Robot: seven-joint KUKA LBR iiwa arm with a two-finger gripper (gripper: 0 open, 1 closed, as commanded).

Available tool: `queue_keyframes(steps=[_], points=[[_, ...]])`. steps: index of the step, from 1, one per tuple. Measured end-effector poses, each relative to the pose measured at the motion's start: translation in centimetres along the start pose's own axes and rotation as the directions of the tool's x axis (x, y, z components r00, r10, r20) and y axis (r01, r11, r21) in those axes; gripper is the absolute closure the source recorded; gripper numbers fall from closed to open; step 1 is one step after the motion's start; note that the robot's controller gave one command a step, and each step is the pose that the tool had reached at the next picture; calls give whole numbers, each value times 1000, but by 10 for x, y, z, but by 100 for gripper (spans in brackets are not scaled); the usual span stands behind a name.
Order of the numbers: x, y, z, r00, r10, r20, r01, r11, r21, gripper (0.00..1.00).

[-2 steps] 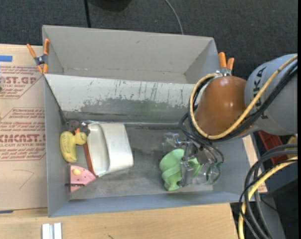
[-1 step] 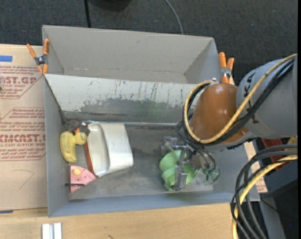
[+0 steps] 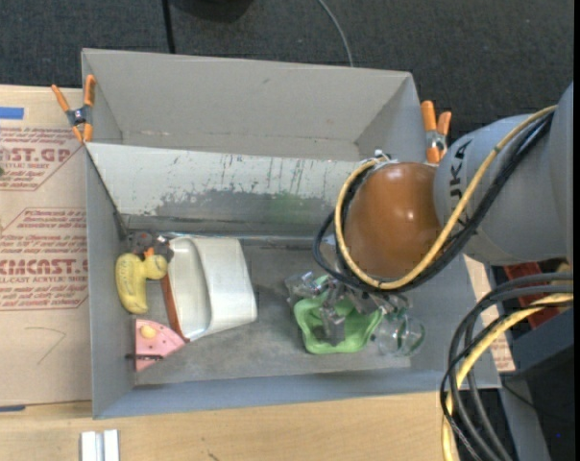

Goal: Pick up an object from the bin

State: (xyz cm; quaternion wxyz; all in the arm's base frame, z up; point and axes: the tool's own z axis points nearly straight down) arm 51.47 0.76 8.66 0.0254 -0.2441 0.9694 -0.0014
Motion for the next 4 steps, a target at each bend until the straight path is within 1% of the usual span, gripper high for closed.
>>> queue_keyframes(steps=[1, 2, 4], points=[[0, 0, 0, 1000, 0, 0, 0, 1000, 0, 100], [20, -4, -7, 999, 4, -45, -5, 1000, -17, 100], [20, -4, -7, 999, 4, -45, -5, 1000, -18, 100]])
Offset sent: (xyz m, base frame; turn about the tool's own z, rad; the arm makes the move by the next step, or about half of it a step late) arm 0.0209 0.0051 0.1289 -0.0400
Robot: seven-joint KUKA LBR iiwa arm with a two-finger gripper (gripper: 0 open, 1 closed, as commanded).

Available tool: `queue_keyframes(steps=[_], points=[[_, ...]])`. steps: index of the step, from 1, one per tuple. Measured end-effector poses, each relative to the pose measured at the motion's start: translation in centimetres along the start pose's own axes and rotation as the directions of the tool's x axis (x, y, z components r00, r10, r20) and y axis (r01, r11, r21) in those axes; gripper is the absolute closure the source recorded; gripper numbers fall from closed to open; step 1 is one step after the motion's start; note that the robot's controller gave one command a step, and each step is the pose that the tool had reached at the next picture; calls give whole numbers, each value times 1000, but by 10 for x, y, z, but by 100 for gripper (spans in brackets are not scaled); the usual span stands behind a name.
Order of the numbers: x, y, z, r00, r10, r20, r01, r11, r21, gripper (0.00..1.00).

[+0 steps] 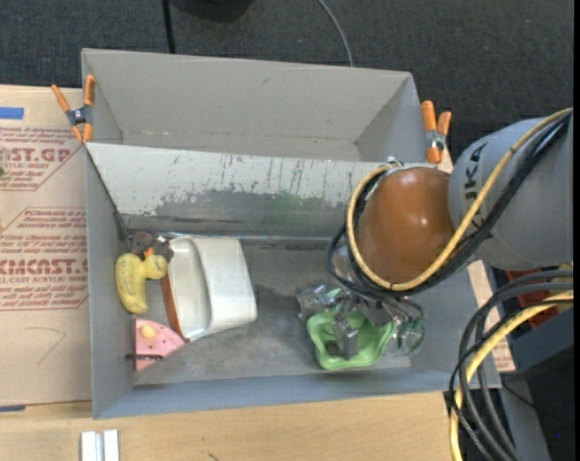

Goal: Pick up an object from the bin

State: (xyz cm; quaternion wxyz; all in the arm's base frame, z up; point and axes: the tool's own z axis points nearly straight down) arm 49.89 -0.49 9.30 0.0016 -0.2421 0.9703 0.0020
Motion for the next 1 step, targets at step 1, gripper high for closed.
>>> queue_keyframes(steps=[1], points=[[0, 0, 0, 1000, 0, 0, 0, 1000, 0, 100]])
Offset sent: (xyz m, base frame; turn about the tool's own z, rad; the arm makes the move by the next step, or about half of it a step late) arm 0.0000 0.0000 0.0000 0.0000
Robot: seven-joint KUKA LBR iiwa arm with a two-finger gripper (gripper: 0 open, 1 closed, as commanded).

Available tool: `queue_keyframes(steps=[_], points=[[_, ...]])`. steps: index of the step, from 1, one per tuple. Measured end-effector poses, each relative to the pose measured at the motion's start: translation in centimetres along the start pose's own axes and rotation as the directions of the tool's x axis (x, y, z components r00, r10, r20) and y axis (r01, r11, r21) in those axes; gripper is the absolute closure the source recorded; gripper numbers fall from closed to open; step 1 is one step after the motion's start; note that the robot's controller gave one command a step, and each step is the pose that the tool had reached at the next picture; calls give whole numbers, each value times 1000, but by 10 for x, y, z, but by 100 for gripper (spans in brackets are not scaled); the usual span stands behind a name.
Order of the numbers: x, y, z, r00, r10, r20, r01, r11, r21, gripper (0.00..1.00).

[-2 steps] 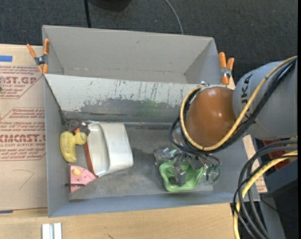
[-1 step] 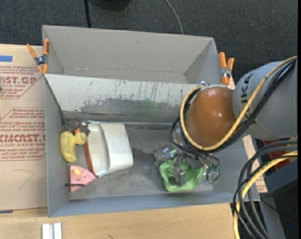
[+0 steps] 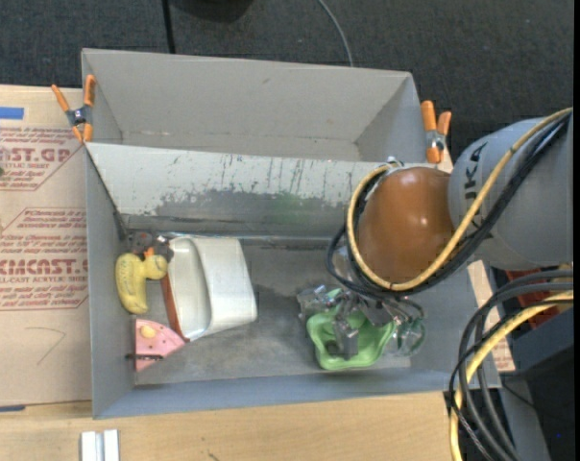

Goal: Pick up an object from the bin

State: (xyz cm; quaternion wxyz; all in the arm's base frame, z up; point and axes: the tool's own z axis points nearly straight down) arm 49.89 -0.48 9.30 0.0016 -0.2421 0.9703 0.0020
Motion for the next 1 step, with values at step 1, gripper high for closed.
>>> queue_keyframes(steps=[1], points=[[0, 0, 0, 1000, 0, 0, 0, 1000, 0, 100]])
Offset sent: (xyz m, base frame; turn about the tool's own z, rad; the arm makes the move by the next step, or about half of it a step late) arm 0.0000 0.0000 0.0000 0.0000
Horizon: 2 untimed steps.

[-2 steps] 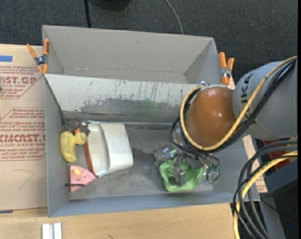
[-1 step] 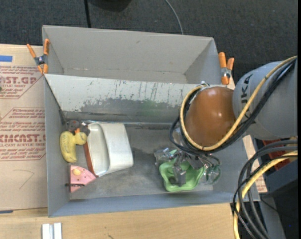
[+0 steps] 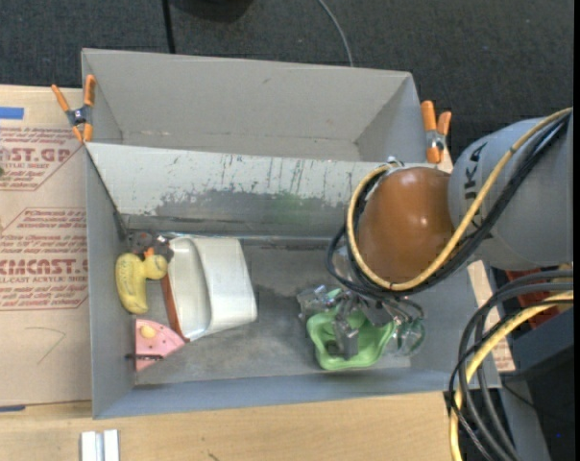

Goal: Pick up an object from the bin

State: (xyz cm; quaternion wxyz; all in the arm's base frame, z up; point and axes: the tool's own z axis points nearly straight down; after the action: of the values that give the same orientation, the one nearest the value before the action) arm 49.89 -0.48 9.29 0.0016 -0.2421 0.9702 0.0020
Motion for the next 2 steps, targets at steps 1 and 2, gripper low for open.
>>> queue_keyframes(steps=[1, 2], points=[[0, 0, 0, 1000, 0, 0, 0, 1000, 0, 100], [0, 0, 0, 1000, 0, 0, 0, 1000, 0, 100]])
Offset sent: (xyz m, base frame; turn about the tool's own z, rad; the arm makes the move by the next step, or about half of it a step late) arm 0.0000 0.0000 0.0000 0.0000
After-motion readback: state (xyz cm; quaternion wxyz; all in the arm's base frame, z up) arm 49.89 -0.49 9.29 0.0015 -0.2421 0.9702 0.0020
